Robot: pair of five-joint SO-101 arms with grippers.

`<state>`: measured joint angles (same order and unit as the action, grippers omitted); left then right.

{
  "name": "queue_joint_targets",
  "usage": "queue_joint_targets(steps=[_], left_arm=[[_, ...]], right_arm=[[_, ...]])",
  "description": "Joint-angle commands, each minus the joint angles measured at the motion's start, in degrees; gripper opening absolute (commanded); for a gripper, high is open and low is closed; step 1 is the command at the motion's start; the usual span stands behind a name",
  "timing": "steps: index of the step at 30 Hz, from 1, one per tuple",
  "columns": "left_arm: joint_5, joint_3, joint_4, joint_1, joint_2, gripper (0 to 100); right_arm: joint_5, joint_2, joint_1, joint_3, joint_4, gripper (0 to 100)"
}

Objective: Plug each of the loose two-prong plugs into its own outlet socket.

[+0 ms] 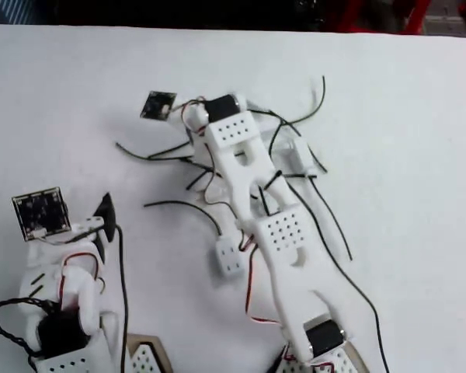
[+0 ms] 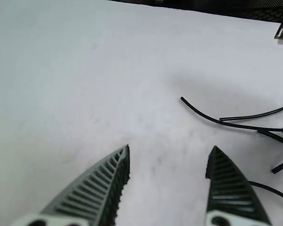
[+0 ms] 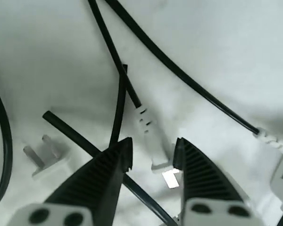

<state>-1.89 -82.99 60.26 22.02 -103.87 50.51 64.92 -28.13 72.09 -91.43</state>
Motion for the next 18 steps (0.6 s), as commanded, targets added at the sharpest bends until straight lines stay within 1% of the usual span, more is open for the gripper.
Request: queue_joint_targets(steps=[1,5,9,12,18], left_arm=[[0.1,0.4,-1.3,0.5,-0.3,27],[0.1,0.4,-1.2,0.5,-0.3,27],[0.1,0.4,-1.2,0.5,-0.3,27],[0.1,0.4,-1.2,0.5,-0.3,27],[0.1,0.4,-1.2,0.5,-0.3,27]], right_arm=[[0.6,0.6,1.4,4.4,0.4,13.4],[0.6,2.3,2.5,6.0,0.7,12.7],[0.6,3.2,2.6,6.0,2.2,5.8],[0.6,3.1,2.4,6.2,4.2,2.5],[0.2,2.8,1.1,9.9,3.1,1.7]])
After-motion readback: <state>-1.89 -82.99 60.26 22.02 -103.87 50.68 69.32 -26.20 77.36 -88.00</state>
